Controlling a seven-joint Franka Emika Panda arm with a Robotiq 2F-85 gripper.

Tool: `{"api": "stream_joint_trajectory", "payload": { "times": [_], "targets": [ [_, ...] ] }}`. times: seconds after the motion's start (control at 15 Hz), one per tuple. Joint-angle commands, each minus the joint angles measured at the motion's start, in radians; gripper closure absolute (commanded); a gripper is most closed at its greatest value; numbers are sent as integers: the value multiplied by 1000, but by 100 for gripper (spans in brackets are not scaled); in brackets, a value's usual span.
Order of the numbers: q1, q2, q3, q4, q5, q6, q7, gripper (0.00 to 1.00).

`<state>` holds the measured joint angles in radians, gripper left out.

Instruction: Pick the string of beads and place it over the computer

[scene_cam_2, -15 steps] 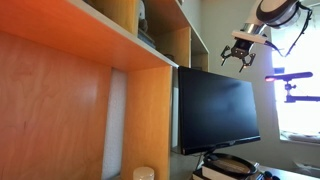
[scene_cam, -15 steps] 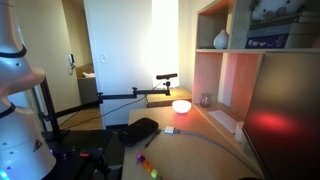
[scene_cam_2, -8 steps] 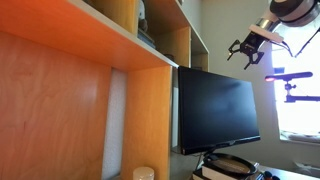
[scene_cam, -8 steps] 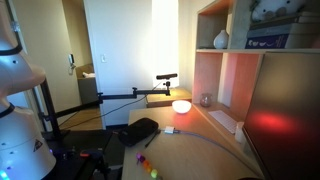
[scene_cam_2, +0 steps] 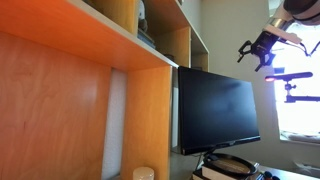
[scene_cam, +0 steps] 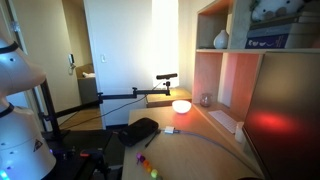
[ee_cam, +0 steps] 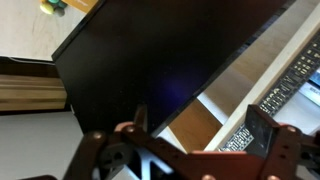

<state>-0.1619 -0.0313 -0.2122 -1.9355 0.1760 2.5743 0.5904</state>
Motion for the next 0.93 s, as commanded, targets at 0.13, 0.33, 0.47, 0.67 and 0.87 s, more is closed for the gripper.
{"api": "stream_joint_trajectory", "payload": {
  "times": [0.13,0.33,0.47,0.67,0.87],
  "targets": [
    [-1,30,36,-25,-261,-46,168,0],
    [12,58,43,-18,-386,-79,253,0],
    [22,84,45,-4,-449,-121,297,0],
    [39,137,51,45,-464,-235,296,0],
    [63,203,48,117,-483,-360,308,0]
  ]
}}
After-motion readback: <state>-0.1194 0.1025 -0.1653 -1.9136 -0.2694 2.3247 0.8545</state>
